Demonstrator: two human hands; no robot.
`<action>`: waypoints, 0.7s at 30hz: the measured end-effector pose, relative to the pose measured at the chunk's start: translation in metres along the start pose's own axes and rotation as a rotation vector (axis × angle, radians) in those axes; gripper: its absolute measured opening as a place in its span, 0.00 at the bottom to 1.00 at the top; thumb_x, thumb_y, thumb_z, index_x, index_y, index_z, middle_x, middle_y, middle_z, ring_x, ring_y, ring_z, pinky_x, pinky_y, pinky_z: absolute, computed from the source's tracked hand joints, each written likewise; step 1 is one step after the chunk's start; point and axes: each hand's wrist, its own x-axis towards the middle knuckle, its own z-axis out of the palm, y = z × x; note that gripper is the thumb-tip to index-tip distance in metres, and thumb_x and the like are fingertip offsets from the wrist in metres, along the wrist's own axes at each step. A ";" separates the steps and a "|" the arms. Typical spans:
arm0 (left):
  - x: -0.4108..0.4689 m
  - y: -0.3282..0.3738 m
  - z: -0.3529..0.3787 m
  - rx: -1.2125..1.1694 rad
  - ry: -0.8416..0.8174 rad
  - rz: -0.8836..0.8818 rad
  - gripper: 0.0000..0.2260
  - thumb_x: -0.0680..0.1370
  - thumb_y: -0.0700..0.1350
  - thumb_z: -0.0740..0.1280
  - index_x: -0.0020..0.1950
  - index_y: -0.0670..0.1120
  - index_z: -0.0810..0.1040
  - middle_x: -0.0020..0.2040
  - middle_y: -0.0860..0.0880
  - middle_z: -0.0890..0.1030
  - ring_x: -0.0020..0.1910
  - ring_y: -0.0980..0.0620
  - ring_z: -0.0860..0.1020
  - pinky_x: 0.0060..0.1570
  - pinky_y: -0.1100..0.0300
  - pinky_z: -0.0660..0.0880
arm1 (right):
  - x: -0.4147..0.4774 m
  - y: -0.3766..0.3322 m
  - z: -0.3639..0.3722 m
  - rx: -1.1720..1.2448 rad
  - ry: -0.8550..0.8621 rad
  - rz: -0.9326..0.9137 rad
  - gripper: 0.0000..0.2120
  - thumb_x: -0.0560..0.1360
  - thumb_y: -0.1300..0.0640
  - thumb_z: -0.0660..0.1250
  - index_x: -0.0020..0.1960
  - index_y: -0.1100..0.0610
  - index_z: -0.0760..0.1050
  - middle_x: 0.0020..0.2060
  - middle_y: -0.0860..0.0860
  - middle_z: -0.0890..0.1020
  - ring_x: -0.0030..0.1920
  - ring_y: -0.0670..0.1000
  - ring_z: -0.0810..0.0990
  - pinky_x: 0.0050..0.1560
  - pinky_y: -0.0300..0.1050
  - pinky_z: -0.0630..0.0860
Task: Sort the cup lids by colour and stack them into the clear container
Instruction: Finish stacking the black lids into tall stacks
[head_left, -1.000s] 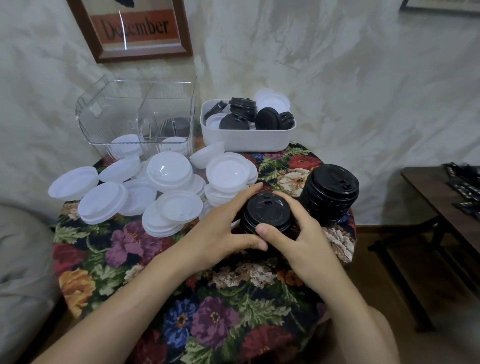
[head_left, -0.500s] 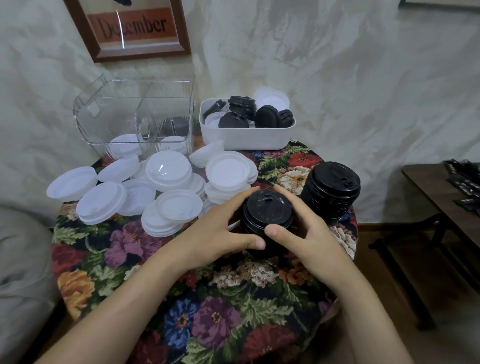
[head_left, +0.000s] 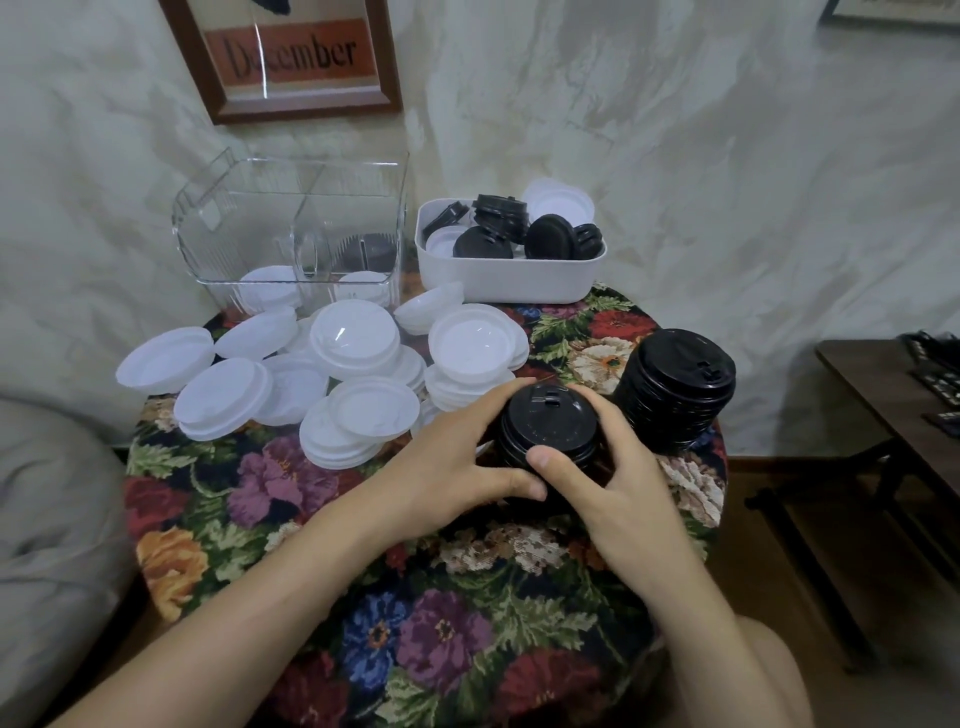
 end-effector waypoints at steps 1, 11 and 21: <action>0.000 0.001 -0.001 -0.005 -0.009 -0.007 0.38 0.73 0.48 0.80 0.78 0.59 0.65 0.70 0.63 0.76 0.70 0.66 0.72 0.71 0.63 0.68 | 0.000 -0.001 -0.001 0.014 -0.006 0.004 0.25 0.73 0.43 0.74 0.68 0.39 0.71 0.58 0.29 0.79 0.61 0.33 0.77 0.56 0.26 0.70; 0.020 0.025 -0.070 -0.089 -0.070 -0.001 0.24 0.82 0.33 0.67 0.76 0.50 0.72 0.67 0.56 0.81 0.64 0.60 0.80 0.65 0.65 0.75 | -0.005 0.002 0.002 0.053 0.016 0.041 0.26 0.72 0.38 0.74 0.67 0.31 0.68 0.60 0.26 0.76 0.61 0.31 0.75 0.55 0.28 0.73; 0.202 0.017 -0.081 0.584 0.456 0.147 0.23 0.81 0.41 0.67 0.76 0.50 0.74 0.66 0.50 0.80 0.65 0.49 0.77 0.64 0.54 0.72 | -0.009 0.007 0.009 0.080 0.064 0.045 0.29 0.70 0.35 0.75 0.67 0.27 0.66 0.61 0.23 0.73 0.62 0.28 0.73 0.55 0.30 0.73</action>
